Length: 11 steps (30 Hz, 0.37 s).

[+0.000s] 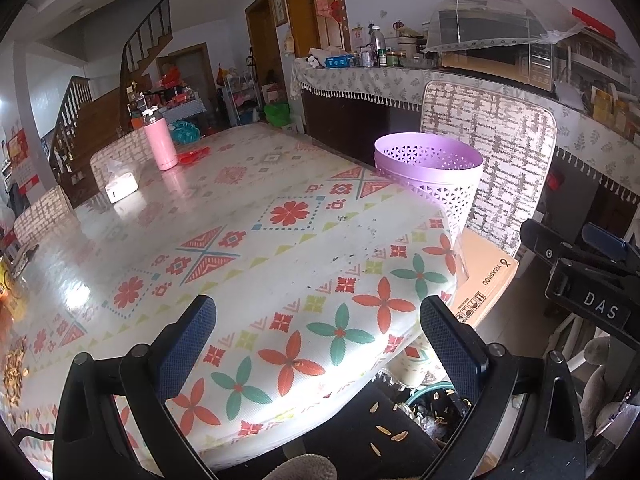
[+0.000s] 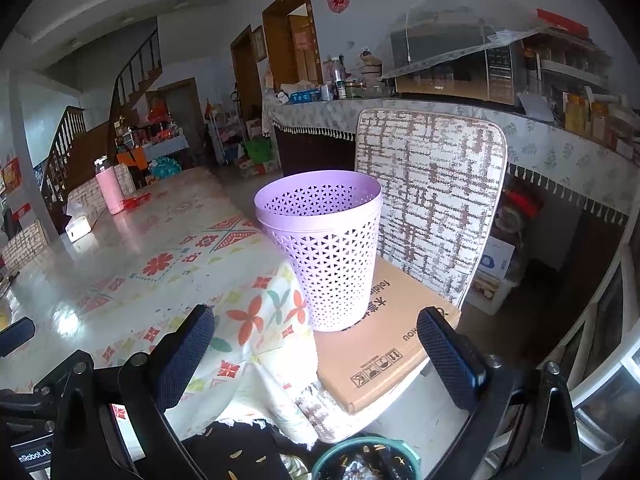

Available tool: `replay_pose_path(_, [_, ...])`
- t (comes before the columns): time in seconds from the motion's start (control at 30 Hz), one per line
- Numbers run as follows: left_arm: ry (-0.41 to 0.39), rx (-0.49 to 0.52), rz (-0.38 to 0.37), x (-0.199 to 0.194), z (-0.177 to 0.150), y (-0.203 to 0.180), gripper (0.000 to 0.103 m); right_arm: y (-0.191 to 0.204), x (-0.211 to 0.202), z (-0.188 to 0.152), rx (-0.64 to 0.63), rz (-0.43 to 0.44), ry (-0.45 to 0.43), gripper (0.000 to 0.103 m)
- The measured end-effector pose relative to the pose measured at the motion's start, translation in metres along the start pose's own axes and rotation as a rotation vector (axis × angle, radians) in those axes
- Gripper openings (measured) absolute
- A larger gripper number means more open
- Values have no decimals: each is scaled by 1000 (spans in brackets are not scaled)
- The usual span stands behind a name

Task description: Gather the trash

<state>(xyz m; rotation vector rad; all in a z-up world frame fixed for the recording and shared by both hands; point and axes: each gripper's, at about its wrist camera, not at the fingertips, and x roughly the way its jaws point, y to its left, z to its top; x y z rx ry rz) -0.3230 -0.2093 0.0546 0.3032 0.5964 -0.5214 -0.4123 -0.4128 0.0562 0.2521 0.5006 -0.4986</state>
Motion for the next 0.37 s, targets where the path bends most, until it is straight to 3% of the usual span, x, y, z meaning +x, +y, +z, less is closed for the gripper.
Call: replay_pose_path(0.37, [4, -12, -34, 2, -4, 3, 101, 5, 4, -2, -9, 19, 21, 103])
